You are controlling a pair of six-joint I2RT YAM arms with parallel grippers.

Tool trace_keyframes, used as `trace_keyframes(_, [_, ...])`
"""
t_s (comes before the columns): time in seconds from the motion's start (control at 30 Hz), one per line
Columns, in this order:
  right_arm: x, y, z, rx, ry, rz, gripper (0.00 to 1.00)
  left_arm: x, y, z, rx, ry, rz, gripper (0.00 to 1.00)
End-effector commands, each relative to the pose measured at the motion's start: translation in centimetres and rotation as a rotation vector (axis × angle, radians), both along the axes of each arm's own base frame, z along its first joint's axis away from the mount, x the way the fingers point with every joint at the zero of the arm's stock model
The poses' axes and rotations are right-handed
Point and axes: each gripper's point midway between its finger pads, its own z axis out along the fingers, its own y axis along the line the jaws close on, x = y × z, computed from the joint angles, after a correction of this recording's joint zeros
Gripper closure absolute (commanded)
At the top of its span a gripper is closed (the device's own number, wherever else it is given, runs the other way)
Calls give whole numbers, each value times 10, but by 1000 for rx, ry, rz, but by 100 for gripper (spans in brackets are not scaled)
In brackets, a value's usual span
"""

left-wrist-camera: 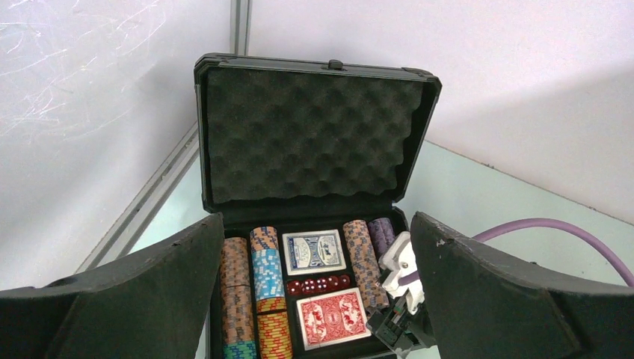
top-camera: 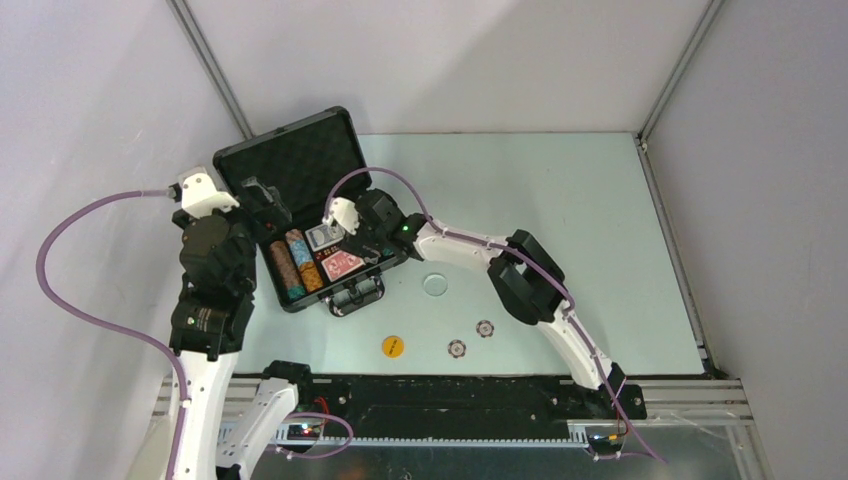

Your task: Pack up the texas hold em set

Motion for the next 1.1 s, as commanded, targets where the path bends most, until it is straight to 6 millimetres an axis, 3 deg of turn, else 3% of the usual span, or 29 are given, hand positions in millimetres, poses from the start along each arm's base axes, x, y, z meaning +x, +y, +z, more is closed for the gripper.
trace_keyframes(0.0, [0,6,-9,-1,-21,-25,15,3,1,2,19,-11,-6,0])
trace_keyframes(0.3, [-25,17,-26,-27,22,39,15,2,1,2,20,-11,-4,0])
trace_keyframes(0.47, [-22,18,-23,-32,-12,20,15,3,1,2,20,-10,-4,0])
trace_keyframes(0.6, [-11,13,0,-14,-80,-19,14,3,1,1,20,-8,-4,0])
trace_keyframes(0.77, [1,6,47,66,-146,-63,13,3,2,0,20,-7,1,0])
trace_keyframes(1.0, [-7,-5,96,163,-179,-76,13,4,4,-1,16,-4,5,0])
trace_keyframes(1.03, [-10,-8,93,169,-167,-84,12,4,4,-2,16,-2,7,0])
trace_keyframes(1.07, [-11,-9,107,200,-176,-87,13,5,4,-2,14,-1,6,0])
